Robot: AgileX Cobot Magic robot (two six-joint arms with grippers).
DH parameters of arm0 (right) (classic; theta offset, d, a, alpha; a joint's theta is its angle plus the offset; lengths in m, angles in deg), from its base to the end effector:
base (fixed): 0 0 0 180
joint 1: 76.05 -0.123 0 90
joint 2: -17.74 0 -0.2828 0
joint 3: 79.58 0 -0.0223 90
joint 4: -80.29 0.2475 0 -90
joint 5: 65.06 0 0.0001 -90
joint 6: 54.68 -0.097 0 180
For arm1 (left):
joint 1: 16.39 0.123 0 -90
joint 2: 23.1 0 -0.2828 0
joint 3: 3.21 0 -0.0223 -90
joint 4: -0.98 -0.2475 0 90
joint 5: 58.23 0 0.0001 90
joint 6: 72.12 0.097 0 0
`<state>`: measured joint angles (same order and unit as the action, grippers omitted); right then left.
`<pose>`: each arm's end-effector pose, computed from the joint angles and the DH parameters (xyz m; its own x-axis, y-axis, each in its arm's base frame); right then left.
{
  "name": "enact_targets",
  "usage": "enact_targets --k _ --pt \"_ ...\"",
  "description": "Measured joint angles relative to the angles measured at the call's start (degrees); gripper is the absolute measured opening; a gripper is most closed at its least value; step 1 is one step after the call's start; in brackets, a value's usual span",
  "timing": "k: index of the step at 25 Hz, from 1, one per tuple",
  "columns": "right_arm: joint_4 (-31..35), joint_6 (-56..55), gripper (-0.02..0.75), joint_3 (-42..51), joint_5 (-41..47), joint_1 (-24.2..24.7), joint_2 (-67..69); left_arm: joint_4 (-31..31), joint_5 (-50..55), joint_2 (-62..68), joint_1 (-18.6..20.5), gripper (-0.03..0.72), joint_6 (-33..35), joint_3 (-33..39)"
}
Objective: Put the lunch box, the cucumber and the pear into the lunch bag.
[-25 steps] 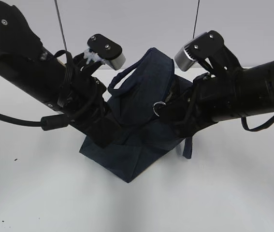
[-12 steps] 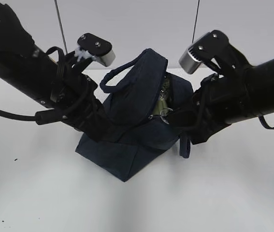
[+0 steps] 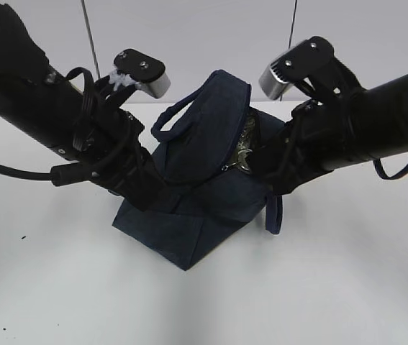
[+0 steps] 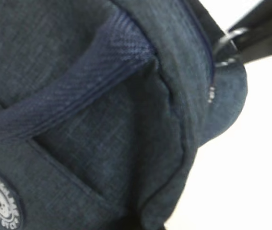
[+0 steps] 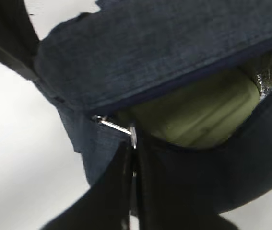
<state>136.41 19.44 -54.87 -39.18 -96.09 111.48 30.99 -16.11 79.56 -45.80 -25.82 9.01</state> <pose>0.2811 0.1400 0.2445 -0.4037 -0.5005 -0.7659 -0.7595 0.6501 -0.0244 0.2779 -0.1940 0.2336 -0.4798 0.6949 -0.5357 0.8522 0.5143 -0.0962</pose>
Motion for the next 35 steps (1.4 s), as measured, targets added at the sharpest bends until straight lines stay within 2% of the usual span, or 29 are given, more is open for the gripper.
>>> enact_targets --k 12,24,28,35 --pt "0.11 -0.11 0.006 -6.63 1.44 -0.12 1.99 0.34 0.45 -0.05 0.02 -0.015 -0.26 0.00" --pt "-6.36 -4.95 0.006 -6.89 8.52 -0.12 -4.19 -0.49 0.96 -0.05 0.19 -0.015 -0.42 0.00" --pt "-9.27 -6.15 0.006 -6.89 5.67 -0.12 -4.03 -0.61 1.27 -0.05 0.19 -0.015 -0.42 0.00" --pt "-9.41 -6.53 0.006 -9.10 1.67 0.20 0.94 -1.10 1.46 -0.05 0.19 -0.015 -0.42 0.00"
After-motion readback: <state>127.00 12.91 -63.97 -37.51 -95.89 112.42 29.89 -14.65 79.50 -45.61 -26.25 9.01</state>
